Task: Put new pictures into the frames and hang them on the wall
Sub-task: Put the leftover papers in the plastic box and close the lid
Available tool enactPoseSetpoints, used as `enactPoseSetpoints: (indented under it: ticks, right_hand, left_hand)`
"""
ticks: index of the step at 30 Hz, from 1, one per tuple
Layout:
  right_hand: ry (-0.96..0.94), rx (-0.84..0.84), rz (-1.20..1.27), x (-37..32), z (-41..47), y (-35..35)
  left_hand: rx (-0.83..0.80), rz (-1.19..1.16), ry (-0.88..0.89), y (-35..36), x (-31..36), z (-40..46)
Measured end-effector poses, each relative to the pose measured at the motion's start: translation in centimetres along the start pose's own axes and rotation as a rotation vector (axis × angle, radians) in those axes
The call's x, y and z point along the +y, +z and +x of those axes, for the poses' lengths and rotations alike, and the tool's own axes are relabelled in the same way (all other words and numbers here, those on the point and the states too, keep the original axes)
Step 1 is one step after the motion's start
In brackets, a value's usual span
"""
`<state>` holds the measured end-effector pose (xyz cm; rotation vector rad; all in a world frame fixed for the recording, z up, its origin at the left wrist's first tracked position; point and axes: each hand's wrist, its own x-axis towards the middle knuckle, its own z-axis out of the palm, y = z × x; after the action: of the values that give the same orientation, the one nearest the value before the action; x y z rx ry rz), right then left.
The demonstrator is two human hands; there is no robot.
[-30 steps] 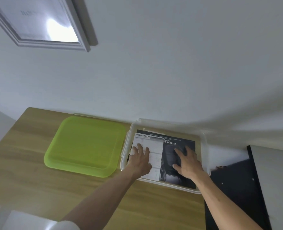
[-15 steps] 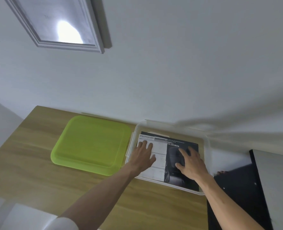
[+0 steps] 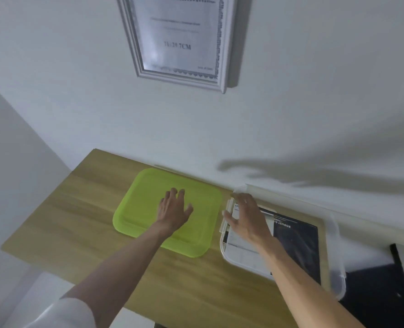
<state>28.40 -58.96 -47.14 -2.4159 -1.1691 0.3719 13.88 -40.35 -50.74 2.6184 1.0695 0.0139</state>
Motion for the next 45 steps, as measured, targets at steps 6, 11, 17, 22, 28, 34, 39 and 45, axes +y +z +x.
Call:
enactPoseSetpoints:
  ticks: [6,11,17,22,28,34,39,45]
  right_hand:
    - [0.1,-0.251,-0.02,-6.8,2.2,5.6]
    - [0.456,-0.386,-0.045,-8.6,2.9,9.9]
    - [0.711,-0.323,0.007,-8.9,3.7,12.8]
    - [0.823,-0.248,0.136,-8.3,4.9,12.9]
    - [0.961,-0.235,0.322,-8.1,5.2,13.1]
    - [0.864,-0.149,0.48,-5.8,6.3,14.3]
    - [0.757,-0.103,0.497,-8.8,5.7,10.1]
    - [0.729,-0.042,0.504,-4.2,3.7,8.3]
  left_hand:
    - [-0.124,-0.007,-0.217,-1.5,-8.5,0.7]
    - [-0.22,-0.018,-0.295,-1.6,-13.2,1.8]
    - [-0.295,-0.078,-0.345,-1.1,-17.0,3.1]
    - [-0.27,-0.247,-0.419,-1.2,-18.1,4.2]
    - [-0.274,-0.408,-0.514,-2.6,-20.5,5.0]
    - [-0.213,-0.499,-0.504,-4.8,-22.9,4.7]
    - [-0.148,-0.585,-0.459,-6.4,-22.8,4.3]
    - [-0.13,-0.646,-0.399,-6.4,-19.2,3.0]
